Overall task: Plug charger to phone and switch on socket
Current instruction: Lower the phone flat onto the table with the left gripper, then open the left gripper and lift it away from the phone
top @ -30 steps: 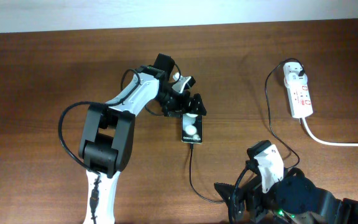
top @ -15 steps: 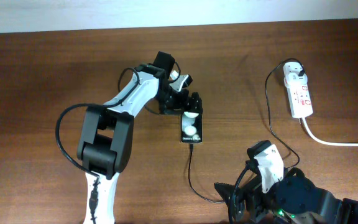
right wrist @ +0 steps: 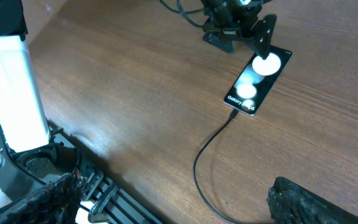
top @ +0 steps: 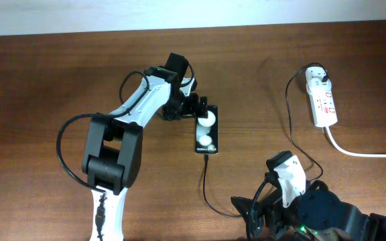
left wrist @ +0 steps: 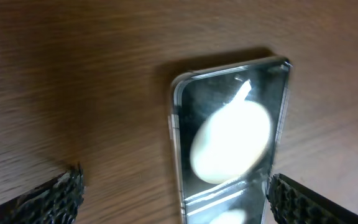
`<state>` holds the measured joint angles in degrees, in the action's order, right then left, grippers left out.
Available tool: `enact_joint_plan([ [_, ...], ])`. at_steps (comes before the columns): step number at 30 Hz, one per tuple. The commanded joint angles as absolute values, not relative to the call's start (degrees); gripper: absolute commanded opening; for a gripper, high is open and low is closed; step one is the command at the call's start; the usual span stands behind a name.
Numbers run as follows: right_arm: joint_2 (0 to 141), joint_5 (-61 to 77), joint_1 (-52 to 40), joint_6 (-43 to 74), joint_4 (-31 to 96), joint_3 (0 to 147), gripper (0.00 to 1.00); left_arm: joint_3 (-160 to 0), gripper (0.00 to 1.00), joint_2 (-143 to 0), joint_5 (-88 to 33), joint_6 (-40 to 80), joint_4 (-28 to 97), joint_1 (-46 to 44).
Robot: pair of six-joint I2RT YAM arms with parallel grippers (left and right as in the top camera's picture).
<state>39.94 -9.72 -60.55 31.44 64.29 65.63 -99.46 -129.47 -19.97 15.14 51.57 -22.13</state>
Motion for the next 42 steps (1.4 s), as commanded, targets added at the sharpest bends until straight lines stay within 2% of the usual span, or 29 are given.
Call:
enact_joint_plan([
  [1,40.0,-9.6,-60.3,31.5,64.2,65.8,0.99,-96.6,0.99,-134.2,-7.2,23.0,52.8,-21.6],
  [5,40.0,-9.6,-60.3,31.5,64.2,65.8,0.99,-96.7,0.99,-134.1,-6.1,23.1,52.9,-21.6],
  [9,40.0,-9.6,-60.3,31.5,64.2,65.8,0.99,-101.5,0.99,-129.4,-0.1,23.1,58.5,-21.0],
  [13,40.0,-9.6,-60.3,31.5,64.2,65.8,0.99,-108.5,0.99,-118.2,1.5,22.2,65.7,-20.7],
  [17,40.0,-9.6,-60.3,31.5,64.2,65.8,0.99,-108.7,0.99,-104.2,1.9,22.2,69.0,-20.7],
  [23,40.0,-9.6,-60.3,31.5,64.2,65.8,0.99,-108.7,0.99,-93.5,15.9,22.2,81.9,-20.7],
  [27,40.0,-9.6,-60.3,31.5,64.2,65.8,0.99,-108.7,0.99,-93.0,16.1,22.3,91.4,-20.7],
  [40,40.0,-9.6,-60.3,31.5,64.2,65.8,0.99,-108.7,0.99,-92.8,16.1,22.3,91.9,-20.7],
  [42,40.0,-13.6,-60.3,31.5,64.0,65.8,0.99,-108.7,0.99,-92.7,16.1,22.3,91.8,-20.7],
])
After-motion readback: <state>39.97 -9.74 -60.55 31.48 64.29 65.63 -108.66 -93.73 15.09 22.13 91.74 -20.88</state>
